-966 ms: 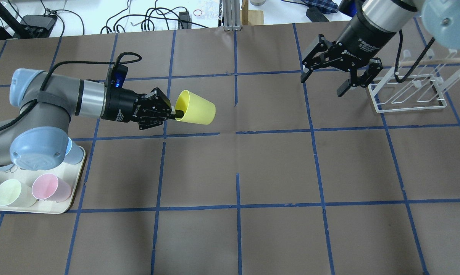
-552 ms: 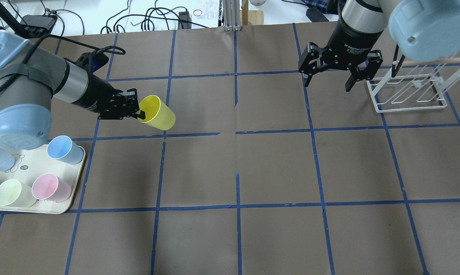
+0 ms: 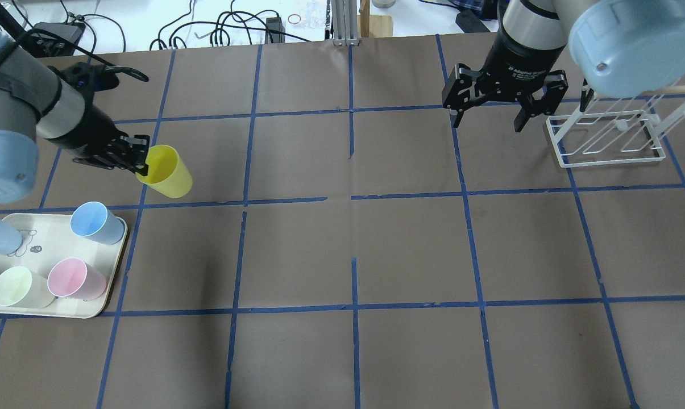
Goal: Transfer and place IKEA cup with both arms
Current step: 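Lower the yellow cup onto the white tray with the left gripper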
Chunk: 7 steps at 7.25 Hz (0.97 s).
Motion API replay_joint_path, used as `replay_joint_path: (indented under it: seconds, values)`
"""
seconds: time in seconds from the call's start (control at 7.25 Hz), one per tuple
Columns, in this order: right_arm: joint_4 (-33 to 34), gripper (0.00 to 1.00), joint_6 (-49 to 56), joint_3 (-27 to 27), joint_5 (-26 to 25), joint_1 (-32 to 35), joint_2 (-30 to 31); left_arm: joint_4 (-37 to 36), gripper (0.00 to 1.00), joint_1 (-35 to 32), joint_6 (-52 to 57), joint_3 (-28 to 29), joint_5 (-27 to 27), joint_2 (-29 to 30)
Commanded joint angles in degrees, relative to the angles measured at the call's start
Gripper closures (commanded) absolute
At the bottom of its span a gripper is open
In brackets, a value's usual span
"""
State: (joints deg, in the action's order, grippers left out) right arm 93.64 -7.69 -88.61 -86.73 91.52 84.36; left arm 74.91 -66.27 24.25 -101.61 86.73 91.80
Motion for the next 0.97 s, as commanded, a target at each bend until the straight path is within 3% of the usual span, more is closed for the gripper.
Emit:
replay_joint_path:
  seconds: [0.0, 0.41, 0.83]
  values:
    - [2.24, 0.0, -0.05, 0.02, -0.2, -0.11, -0.16, 5.66, 1.0, 10.06, 10.7, 2.99, -2.07, 2.06]
    - [2.16, 0.0, 0.13, 0.02, -0.99, -0.11, 0.1, 4.99, 1.0, 19.5, 28.44, 7.45, -3.06, 9.95]
    - [2.51, 0.0, -0.05, 0.02, -1.08, -0.11, 0.02, -5.97, 1.0, 22.48, 39.54, 8.19, -2.97, 19.01]
